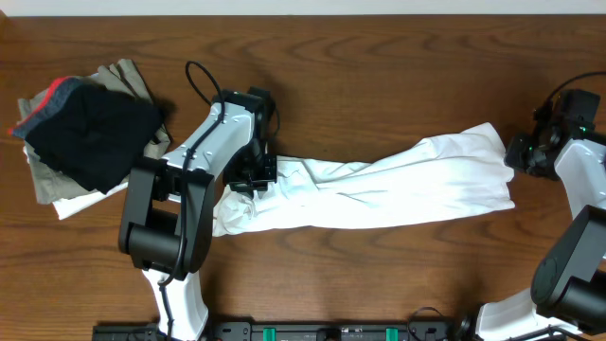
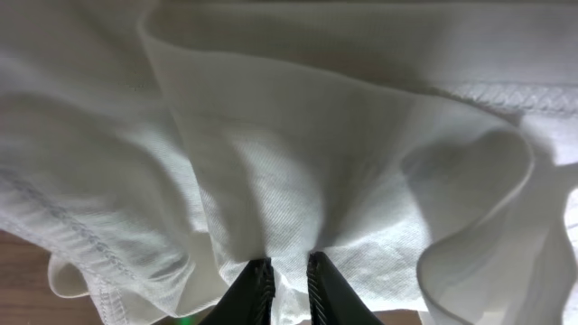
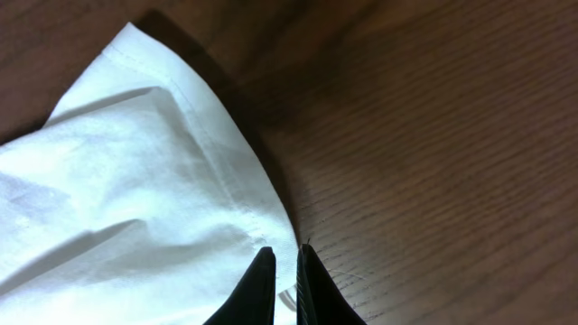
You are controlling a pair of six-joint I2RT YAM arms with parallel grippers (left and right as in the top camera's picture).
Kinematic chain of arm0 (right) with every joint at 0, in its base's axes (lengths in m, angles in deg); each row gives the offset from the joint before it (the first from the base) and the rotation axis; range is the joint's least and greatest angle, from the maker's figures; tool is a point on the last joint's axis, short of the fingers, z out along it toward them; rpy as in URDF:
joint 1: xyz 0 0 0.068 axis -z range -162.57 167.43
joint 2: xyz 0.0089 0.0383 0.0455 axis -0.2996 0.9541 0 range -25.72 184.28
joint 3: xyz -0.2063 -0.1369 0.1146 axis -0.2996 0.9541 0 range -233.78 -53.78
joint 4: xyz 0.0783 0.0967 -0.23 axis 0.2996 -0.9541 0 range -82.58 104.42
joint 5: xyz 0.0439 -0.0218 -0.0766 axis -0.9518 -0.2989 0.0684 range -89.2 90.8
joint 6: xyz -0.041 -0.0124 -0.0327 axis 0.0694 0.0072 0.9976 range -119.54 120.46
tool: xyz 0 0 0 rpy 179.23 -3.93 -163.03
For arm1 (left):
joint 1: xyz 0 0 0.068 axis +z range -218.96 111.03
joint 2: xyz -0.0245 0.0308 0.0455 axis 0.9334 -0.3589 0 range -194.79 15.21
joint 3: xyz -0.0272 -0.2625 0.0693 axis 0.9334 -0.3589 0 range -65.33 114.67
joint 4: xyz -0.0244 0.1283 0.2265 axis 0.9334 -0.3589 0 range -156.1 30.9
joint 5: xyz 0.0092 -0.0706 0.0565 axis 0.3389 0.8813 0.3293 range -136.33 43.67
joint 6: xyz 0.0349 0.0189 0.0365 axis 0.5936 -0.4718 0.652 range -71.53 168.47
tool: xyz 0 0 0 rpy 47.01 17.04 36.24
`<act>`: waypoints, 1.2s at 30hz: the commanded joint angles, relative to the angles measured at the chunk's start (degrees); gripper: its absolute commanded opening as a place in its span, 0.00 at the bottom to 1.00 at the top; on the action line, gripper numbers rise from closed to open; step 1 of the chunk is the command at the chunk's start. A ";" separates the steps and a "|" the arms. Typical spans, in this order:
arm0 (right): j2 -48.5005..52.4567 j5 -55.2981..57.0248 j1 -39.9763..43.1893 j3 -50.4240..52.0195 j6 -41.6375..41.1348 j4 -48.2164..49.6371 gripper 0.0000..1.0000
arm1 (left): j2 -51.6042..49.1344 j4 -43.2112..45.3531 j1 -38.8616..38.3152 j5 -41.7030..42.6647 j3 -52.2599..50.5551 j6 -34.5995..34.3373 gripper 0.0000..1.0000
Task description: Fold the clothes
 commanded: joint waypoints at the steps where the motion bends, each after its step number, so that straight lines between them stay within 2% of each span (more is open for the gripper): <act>1: 0.44 -1.75 0.96 0.37 0.83 -0.07 0.09 | 0.35 -0.17 0.13 -0.63 -0.22 -0.31 0.17; 7: 0.44 -3.76 0.81 1.42 0.85 -0.02 0.10 | 0.35 -0.15 0.13 -0.66 -0.22 -0.31 0.17; 14: 0.46 -11.52 0.63 5.07 0.85 1.53 0.10 | 0.35 -0.35 0.13 -0.66 -0.22 -0.31 0.17; 15: 0.46 -11.63 0.63 5.86 0.85 2.08 0.11 | 0.35 -0.42 0.13 -0.66 -0.22 -0.31 0.25; 16: 0.46 -11.63 0.63 6.71 0.83 2.71 0.11 | 0.35 -0.57 0.13 -0.66 -0.22 -0.31 0.28; 24: 0.46 -11.61 0.59 14.64 -1.16 10.21 0.17 | 0.35 -0.81 0.13 -0.66 -0.22 -0.31 0.36; 25: 0.46 -11.58 0.59 15.34 -1.14 10.84 0.18 | 0.35 -0.83 0.13 -0.66 -0.22 -0.31 0.35; 27: 0.46 -11.61 0.59 16.46 -1.16 11.85 0.18 | 0.59 -1.11 0.15 -0.63 0.00 -0.24 0.21; 29: 0.46 -11.61 0.59 16.70 -1.16 11.80 0.18 | 1.42 -1.86 0.15 -0.68 0.46 0.20 0.14; 36: 0.46 -11.61 0.59 16.72 -1.16 11.82 0.18 | 10.21 -0.70 0.13 -0.63 1.49 -0.66 0.14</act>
